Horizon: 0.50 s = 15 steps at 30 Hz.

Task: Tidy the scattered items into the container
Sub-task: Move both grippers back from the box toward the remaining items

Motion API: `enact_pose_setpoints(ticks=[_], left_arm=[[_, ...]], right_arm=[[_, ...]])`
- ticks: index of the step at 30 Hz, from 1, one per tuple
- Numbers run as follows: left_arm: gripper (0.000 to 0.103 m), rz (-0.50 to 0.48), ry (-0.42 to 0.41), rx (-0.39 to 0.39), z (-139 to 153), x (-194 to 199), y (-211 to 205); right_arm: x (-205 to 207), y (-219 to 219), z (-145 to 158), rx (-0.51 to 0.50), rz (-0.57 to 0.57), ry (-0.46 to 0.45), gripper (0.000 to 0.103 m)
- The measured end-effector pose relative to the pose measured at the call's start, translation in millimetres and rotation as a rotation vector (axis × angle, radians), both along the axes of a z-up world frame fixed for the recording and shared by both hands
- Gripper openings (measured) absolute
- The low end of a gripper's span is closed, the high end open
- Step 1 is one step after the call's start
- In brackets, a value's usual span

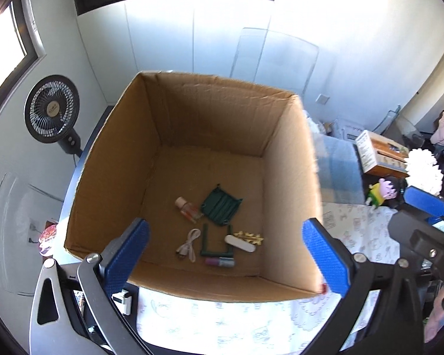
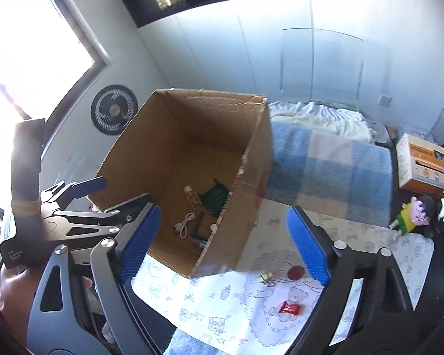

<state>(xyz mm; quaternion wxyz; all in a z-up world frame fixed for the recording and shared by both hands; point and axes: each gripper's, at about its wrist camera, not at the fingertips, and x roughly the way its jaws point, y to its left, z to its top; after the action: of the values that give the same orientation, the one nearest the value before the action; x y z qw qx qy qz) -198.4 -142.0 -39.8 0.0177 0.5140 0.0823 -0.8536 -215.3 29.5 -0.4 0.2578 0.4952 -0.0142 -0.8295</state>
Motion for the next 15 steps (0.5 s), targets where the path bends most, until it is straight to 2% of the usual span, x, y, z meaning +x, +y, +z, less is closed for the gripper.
enact_pose_setpoints(ticks=[3,6,15], left_arm=[[0.103,-0.035,0.032,-0.008,13.0,2.9,23.9],[0.103,-0.08,0.059,-0.005,23.4,5.0,52.7],[0.103,-0.219,0.05,0.002,32.3,14.5,151.5]], right_arm=[[5.9,30.9,9.2,-0.021,-0.052,0.012,0.1],[12.1,59.0,15.6,-0.018,-0.096,0.022,0.1],[39.6,150.5,23.7,-0.017,-0.211,0.028,0.1]])
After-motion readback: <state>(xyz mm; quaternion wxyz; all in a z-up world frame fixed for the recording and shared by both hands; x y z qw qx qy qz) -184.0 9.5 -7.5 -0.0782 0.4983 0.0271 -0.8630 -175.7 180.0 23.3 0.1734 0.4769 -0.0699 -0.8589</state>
